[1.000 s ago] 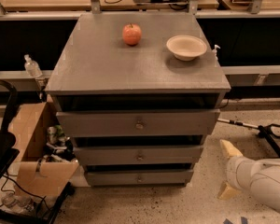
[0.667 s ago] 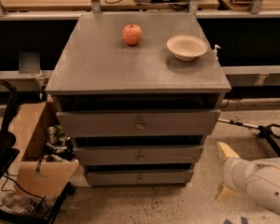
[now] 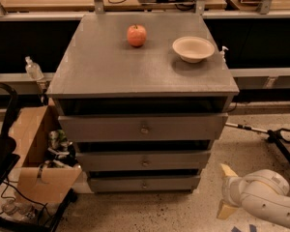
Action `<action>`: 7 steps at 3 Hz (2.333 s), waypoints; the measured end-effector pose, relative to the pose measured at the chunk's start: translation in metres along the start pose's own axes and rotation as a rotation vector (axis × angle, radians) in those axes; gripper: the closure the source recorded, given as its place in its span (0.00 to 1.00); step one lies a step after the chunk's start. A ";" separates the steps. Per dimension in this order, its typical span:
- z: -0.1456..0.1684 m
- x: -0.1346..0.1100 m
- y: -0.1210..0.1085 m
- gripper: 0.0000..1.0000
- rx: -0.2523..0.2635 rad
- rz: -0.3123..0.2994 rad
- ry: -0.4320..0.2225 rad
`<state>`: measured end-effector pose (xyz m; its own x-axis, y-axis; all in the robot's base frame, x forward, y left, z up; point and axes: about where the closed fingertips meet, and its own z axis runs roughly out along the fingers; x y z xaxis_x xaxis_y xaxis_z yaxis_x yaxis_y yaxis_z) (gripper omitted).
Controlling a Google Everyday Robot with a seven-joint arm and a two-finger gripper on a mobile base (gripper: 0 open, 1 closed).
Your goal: Open bottom drawer
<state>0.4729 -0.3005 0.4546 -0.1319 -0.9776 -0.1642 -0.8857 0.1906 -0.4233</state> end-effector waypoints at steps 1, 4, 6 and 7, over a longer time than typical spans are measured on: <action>0.051 0.003 0.016 0.00 -0.022 -0.015 -0.011; 0.149 -0.021 0.052 0.00 -0.069 -0.023 -0.067; 0.229 -0.062 0.054 0.00 -0.071 -0.071 -0.107; 0.258 -0.078 0.050 0.00 -0.084 -0.100 -0.118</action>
Offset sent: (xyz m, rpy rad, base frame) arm 0.0148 0.0553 -0.1719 0.0715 0.0868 0.1113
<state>0.5543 -0.1915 0.2162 0.0072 -0.9730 -0.2305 -0.9263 0.0804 -0.3680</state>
